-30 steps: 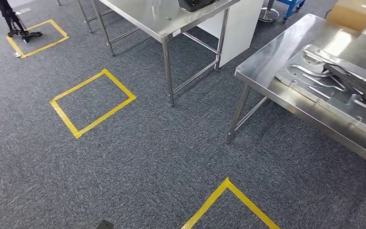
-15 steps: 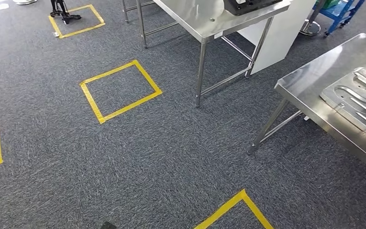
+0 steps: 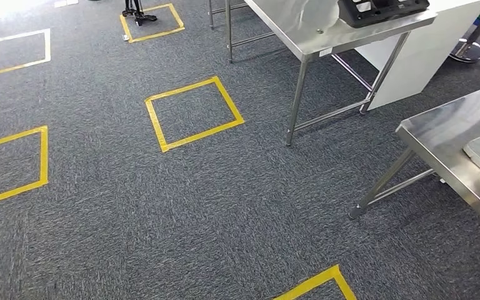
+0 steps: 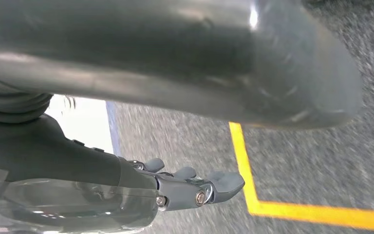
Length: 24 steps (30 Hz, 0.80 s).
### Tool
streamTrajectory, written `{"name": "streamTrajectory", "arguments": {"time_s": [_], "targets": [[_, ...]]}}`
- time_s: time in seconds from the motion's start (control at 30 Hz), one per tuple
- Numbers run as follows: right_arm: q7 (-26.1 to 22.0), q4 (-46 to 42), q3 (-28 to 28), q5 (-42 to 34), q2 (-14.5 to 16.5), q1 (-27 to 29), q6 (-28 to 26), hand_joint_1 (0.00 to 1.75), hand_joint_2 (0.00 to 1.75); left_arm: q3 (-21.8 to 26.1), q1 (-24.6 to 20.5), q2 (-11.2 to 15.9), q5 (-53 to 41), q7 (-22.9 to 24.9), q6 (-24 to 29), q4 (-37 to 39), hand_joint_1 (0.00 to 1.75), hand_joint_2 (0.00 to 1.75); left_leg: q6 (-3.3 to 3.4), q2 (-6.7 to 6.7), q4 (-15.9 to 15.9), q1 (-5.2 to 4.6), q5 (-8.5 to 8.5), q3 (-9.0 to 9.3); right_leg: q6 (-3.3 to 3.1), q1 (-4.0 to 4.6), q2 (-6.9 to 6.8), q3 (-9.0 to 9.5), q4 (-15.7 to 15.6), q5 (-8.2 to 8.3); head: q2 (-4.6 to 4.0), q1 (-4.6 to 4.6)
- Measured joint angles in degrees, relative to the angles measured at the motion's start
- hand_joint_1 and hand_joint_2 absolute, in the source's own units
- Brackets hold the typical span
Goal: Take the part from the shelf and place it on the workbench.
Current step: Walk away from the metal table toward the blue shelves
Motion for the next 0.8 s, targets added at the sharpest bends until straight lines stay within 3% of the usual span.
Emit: {"name": "streamTrajectory", "arguments": {"time_s": [0.03,0.07,0.13,0.2,0.27,0.3,0.37,0.4,0.47,0.5,0.53,0.57,0.63,0.7,0.77,0.8], "targets": [[-0.39,0.29,-0.49,0.38,0.01,-0.31,-0.5,0.0,0.0,0.5,0.12,0.04,0.06,3.07,1.19,0.3,0.0,0.0,-0.02,0.2,-1.52,0.05,1.26,0.83,0.06,0.04,-0.65,0.13,0.01,-0.12,0.0,-0.02],[-0.38,0.56,-0.91,0.05,0.01,-0.52,-1.01,0.0,0.0,1.0,0.57,0.08,3.17,5.84,3.47,-0.11,0.0,0.0,0.06,0.7,-5.0,0.06,3.18,2.7,0.18,0.05,-1.3,0.36,0.03,-0.28,0.0,-0.02],[0.8,0.95,-1.4,-2.27,0.0,-0.56,-2.0,0.0,0.0,1.22,2.46,0.13,15.88,10.58,10.09,-3.56,0.0,0.0,0.57,3.45,-12.94,-0.2,6.06,6.89,0.63,0.27,-2.47,0.94,0.11,-0.76,0.0,0.01],[3.37,1.13,-1.15,-6.43,-0.01,-0.27,-3.24,0.0,0.0,0.33,5.2,0.15,28.6,11.86,18.3,-9.36,0.0,0.0,1.22,4.97,-16.24,-0.57,6.64,8.51,1.18,0.56,-3.46,1.4,0.19,-1.17,0.0,0.16],[6.94,0.98,0.59,-12.18,-0.01,0.61,-5.13,0.0,0.0,-0.7,7.87,0.15,37.86,7.84,27.25,-14.91,0.0,0.0,1.87,3.61,-16.45,-0.6,6.78,8.49,1.79,0.57,-4.27,1.76,0.16,-1.45,0.01,0.24],[8.74,0.76,2.15,-15.23,-0.01,1.4,-6.2,0.0,0.0,-1.19,9.03,0.14,42.72,3.97,31.39,-17.33,0.0,0.0,2.26,2.97,-16.74,-0.51,6.98,8.6,2.13,0.44,-3.57,1.79,0.52,-1.91,0.01,0.3],[11.52,0.13,5.8,-20.34,0.01,3.26,-8.13,0.0,0.0,-2.13,10.45,0.13,52.42,-5.23,37.41,-21.27,0.0,0.0,3.07,1.63,-17.29,-0.3,7.52,8.81,2.62,0.11,-0.4,0.3,4.17,-4.53,0.01,0.44],[12.32,-0.11,7.4,-21.83,0.02,4.11,-8.69,0.0,0.0,-2.51,10.72,0.11,55.6,-8.72,38.84,-22.56,0.0,0.0,3.29,0.98,-17.35,-0.37,7.66,8.7,2.72,0.03,1.35,-1.39,7.71,-6.49,0.01,0.55],[13.21,-0.37,9.8,-23.3,0.03,5.36,-9.22,0.0,0.0,-3.02,10.97,0.1,58.61,-12.41,39.86,-24.19,0.0,0.0,3.46,-0.52,-17.33,-0.5,7.76,8.58,2.81,-0.01,2.57,-5.24,15.04,-9.34,0.0,0.6],[13.42,-0.49,10.73,-23.6,0.03,5.79,-9.33,0.0,0.0,-3.15,11.15,0.1,59.06,-13.02,39.99,-24.68,0.0,0.0,3.46,-1.3,-17.29,-0.56,7.76,8.63,2.82,-0.02,2.67,-6.27,16.57,-9.15,0.0,0.61],[13.54,-0.61,11.54,-23.79,0.03,6.15,-9.44,0.0,0.0,-3.23,11.4,0.1,59.36,-13.3,40.06,-25.08,0.0,0.0,3.41,-2.09,-17.23,-0.58,7.73,8.73,2.8,-0.03,2.76,-6.26,15.83,-7.74,0.01,0.6],[13.62,-0.79,12.25,-23.94,0.03,6.46,-9.53,0.0,0.0,-3.31,11.62,0.1,59.56,-13.46,40.1,-25.43,0.0,0.0,3.32,-2.87,-17.13,-0.58,7.67,8.85,2.75,-0.07,3.05,-5.21,12.96,-5.45,0.01,0.61],[13.73,-1.09,13.24,-24.18,0.05,7.01,-9.68,0.0,0.0,-3.51,11.93,0.09,60.18,-14.37,40.23,-26.01,0.0,0.0,2.94,-4.32,-16.69,-0.64,7.42,8.85,2.54,-0.26,5.24,-2.1,5.25,-1.42,0.01,0.66],[13.84,-1.41,14.11,-24.87,0.14,7.45,-9.9,0.0,0.0,-3.73,12.12,0.08,61.03,-17.53,39.98,-26.74,0.0,0.0,2.29,-5.58,-16.33,-0.67,7.24,8.46,2.22,-0.26,6.88,-0.59,1.53,-0.38,0.0,0.68],[13.9,-1.85,15.32,-26.11,0.31,7.78,-10.32,0.0,0.0,-3.85,12.49,0.07,59.89,-21.61,37.66,-27.77,0.0,0.0,1.56,-6.65,-16.32,-0.54,7.3,8.11,1.65,-0.1,6.11,-0.43,1.29,-0.44,0.01,0.64],[13.89,-2.02,15.94,-26.7,0.4,7.94,-10.53,0.0,0.0,-3.86,12.72,0.07,57.62,-22.97,35.44,-28.3,0.0,0.0,1.31,-6.2,-16.03,-0.49,7.13,7.98,1.26,-0.12,5.45,-0.31,1.08,-0.3,0.01,0.66]]}}
